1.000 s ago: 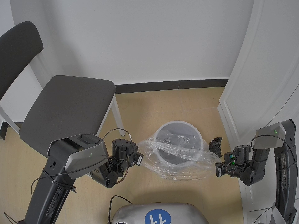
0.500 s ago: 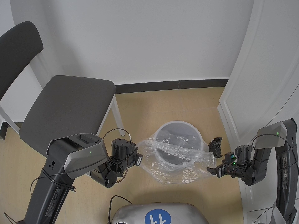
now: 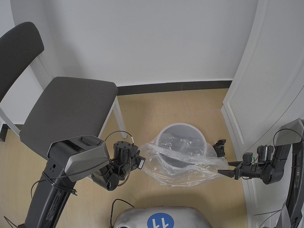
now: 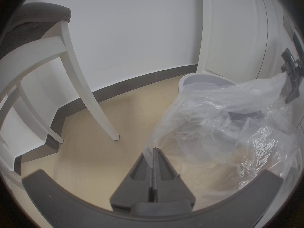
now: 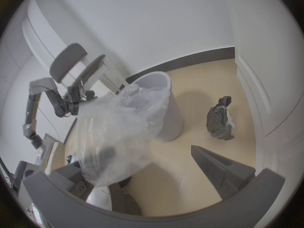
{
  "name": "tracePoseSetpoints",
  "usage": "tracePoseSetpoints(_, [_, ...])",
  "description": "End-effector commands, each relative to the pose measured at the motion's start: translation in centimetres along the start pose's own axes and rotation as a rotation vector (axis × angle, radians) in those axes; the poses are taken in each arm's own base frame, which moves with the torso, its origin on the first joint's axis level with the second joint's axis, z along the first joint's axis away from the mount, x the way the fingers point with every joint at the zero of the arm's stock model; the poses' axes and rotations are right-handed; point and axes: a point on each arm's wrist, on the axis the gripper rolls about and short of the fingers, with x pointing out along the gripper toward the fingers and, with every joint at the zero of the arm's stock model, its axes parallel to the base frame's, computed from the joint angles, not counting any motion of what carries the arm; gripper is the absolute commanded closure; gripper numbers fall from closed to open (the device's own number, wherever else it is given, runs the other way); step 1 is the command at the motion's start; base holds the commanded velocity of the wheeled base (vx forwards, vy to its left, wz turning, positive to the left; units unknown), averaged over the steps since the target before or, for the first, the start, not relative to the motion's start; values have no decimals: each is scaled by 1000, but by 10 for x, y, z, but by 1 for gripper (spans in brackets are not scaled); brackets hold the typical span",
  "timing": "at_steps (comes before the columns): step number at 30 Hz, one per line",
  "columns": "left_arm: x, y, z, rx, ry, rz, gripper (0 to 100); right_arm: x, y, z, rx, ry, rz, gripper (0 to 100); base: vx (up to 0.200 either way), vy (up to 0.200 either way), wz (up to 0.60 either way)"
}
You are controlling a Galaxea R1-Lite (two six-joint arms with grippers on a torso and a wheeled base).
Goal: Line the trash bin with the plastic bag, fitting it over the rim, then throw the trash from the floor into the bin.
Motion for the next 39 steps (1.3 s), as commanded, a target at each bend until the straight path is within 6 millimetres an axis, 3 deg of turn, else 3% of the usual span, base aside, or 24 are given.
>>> tracePoseSetpoints(1, [0,1,2,0,10,1,100,-24,-29,-15,57,-45,2,0,0,0,0])
tracePoseSetpoints(7, [0,1,3,1,15,3,100,-38,-39,-22,35,-139,168,0,0,0,0])
tracePoseSetpoints(19, [0,1,3,0,19,3,100,-36,-40,-22,65,-148,189,0,0,0,0])
tracePoseSetpoints(22, [0,1,3,-3,15,2,100,-37,-39,-13,41,-168,188,0,0,0,0])
tracePoseSetpoints(25, [2,1,4,-7,-5,5,100,-34,-28,8,23,-206,191,0,0,0,0])
tracePoseSetpoints(29, [6,1,6,-15,-45,14,100,-29,-20,23,23,-220,62,0,0,0,0])
tracePoseSetpoints(32, [7,1,6,-16,-57,17,100,-38,-12,40,-2,-249,18,0,0,0,0])
tracePoseSetpoints(36, [7,1,6,-16,-56,16,100,-45,-12,36,15,-245,4,0,0,0,0])
tracePoseSetpoints(39, [7,1,6,-17,-56,15,100,-43,-45,4,81,-226,26,0,0,0,0])
